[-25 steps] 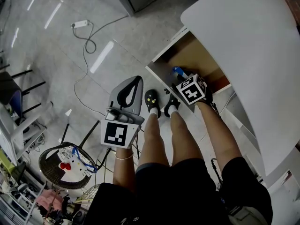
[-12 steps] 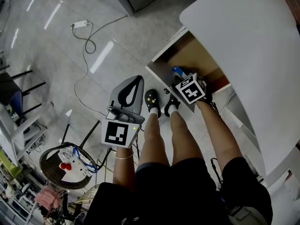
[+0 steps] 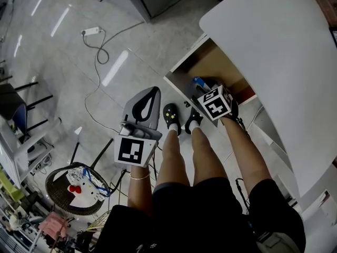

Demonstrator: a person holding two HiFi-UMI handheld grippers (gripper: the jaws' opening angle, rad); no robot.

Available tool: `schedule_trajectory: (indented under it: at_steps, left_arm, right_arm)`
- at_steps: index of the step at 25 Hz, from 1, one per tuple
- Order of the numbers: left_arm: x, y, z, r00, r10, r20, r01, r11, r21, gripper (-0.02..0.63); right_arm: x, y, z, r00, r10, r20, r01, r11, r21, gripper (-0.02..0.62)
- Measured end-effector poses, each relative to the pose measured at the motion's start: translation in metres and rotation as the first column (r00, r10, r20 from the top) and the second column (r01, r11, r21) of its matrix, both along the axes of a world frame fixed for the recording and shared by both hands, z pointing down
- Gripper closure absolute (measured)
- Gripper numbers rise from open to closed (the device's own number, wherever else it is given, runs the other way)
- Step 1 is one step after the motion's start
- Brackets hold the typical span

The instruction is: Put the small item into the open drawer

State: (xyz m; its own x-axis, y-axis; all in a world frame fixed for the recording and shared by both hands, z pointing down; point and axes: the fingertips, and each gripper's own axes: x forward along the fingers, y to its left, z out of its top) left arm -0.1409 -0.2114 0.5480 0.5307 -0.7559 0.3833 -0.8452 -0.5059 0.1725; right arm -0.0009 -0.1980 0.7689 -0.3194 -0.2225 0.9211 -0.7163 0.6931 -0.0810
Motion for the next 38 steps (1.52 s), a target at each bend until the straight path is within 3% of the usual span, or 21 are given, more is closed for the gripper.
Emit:
schedule_trajectory:
  at_steps: [4,11,17,20,24,29,33,38]
  left_arm:
    - [-0.001,-0.001,-0.006,1.0,0.0,0.001,0.0,1.0,0.01,0.615]
    - [0.001,-0.003,-0.02,1.0,0.015,-0.001,-0.015,1.0,0.018,0.615]
    - [0.008,0.0,-0.034,0.999,0.04,-0.005,-0.04,0.999,0.017,0.615]
    - [0.011,0.002,-0.044,0.999,0.054,-0.001,-0.054,0.998,0.021,0.615]
    - [0.014,0.003,-0.058,0.998,0.063,-0.012,-0.063,0.998,0.019,0.615]
    - [0.019,0.009,-0.076,0.995,0.102,-0.005,-0.102,0.995,0.023,0.615]
    - [0.027,0.018,-0.094,0.992,0.125,-0.023,-0.125,0.992,0.023,0.615]
    - [0.044,0.023,-0.116,0.985,0.173,-0.017,-0.172,0.984,0.038,0.615]
  right_arm:
    - [-0.002,-0.007,-0.019,0.997,0.058,0.052,-0.06,0.997,0.046,0.421]
    - [0.002,-0.02,-0.062,0.989,0.115,0.093,-0.129,0.977,0.168,0.574]
    - [0.009,-0.02,-0.098,0.954,0.233,0.191,-0.269,0.943,0.194,0.584]
    - [0.016,-0.016,-0.122,0.92,0.308,0.242,-0.356,0.916,0.184,0.584]
    - [0.025,-0.017,-0.157,0.849,0.405,0.338,-0.48,0.86,0.175,0.584]
    - [0.034,-0.014,-0.208,0.773,0.449,0.449,-0.575,0.795,0.193,0.584]
    - [0.044,-0.004,-0.246,0.736,0.459,0.498,-0.617,0.758,0.213,0.584]
    - [0.058,0.003,-0.281,0.716,0.461,0.525,-0.646,0.723,0.247,0.584]
